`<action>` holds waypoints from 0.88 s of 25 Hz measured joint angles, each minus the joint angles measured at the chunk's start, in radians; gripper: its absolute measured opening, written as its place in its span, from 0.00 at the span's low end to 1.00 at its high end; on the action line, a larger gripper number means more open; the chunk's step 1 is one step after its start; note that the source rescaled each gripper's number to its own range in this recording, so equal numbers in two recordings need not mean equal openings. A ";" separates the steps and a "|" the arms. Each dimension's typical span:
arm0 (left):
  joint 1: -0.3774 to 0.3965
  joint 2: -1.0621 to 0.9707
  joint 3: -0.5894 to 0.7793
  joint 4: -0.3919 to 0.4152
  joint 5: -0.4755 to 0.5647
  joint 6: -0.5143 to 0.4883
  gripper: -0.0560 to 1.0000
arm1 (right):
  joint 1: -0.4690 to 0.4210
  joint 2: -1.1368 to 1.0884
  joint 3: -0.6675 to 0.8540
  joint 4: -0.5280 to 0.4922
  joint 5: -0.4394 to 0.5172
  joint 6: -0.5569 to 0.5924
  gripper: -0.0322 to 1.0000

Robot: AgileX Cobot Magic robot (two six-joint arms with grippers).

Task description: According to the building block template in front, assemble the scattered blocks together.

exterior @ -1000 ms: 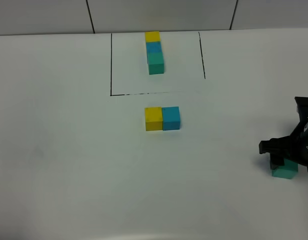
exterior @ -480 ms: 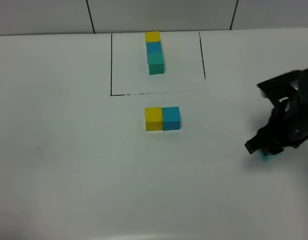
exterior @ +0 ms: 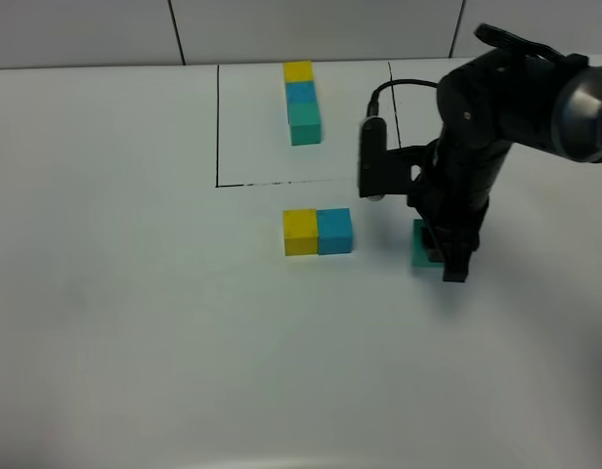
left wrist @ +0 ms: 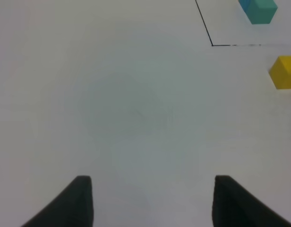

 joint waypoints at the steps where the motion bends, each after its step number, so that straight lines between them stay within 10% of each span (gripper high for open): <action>1: 0.000 0.000 0.000 0.000 0.000 0.000 0.25 | 0.005 0.022 -0.030 0.000 0.005 -0.016 0.05; 22: 0.000 0.000 0.000 0.000 0.000 0.001 0.25 | 0.008 0.284 -0.332 0.093 0.087 -0.129 0.05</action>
